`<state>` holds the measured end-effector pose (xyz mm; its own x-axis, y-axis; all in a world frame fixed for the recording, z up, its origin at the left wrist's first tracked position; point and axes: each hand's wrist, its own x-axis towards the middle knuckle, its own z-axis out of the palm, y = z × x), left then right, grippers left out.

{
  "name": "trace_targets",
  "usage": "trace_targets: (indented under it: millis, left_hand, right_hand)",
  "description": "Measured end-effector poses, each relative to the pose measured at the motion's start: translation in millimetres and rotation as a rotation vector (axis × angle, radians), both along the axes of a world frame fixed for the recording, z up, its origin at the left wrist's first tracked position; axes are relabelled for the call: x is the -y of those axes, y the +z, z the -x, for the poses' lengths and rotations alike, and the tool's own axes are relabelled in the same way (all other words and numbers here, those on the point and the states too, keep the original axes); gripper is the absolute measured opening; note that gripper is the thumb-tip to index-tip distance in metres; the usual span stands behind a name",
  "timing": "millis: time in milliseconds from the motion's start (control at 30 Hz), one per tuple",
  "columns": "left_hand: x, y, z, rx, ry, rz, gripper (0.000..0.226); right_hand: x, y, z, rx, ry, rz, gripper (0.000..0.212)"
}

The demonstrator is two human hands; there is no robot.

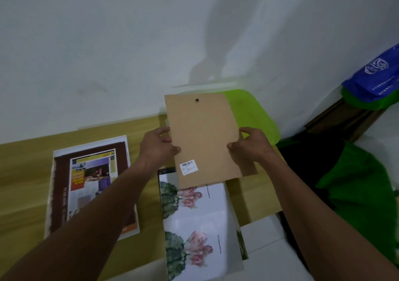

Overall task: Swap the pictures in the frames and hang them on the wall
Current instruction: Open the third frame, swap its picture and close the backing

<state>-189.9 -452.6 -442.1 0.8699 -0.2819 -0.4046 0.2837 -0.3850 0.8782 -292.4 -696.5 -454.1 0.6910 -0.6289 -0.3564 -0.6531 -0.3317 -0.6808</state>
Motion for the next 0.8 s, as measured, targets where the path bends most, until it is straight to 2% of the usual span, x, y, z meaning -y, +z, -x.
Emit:
trace_targets:
  millis: [200,367,533,667,800]
  left_hand:
    - [-81.6,18.2,0.7,-0.024,0.074,0.098,0.064]
    - [-167.4,13.9,0.2,-0.063,0.138,0.111,0.059]
    - [-249.7,-8.6,-4.8,0.004,0.203,-0.001,0.050]
    - [-289.8,-30.9,-9.0,0.038,0.211,-0.102,0.052]
    - [-307.4,-56.3,-9.8,0.062,0.223,-0.243,0.066]
  right_hand:
    - [-71.2,29.2,-1.9,0.028,0.078,-0.111,0.066]
    - [-154.6,23.6,-15.1,0.009,0.162,-0.130,0.073]
    - [-235.1,-1.5,-32.5,-0.012,0.239,-0.175,0.072]
    - [-283.1,-27.1,-47.8,-0.033,0.262,-0.167,0.082]
    - [-305.3,-70.3,-53.8,-0.051,0.272,-0.125,0.106]
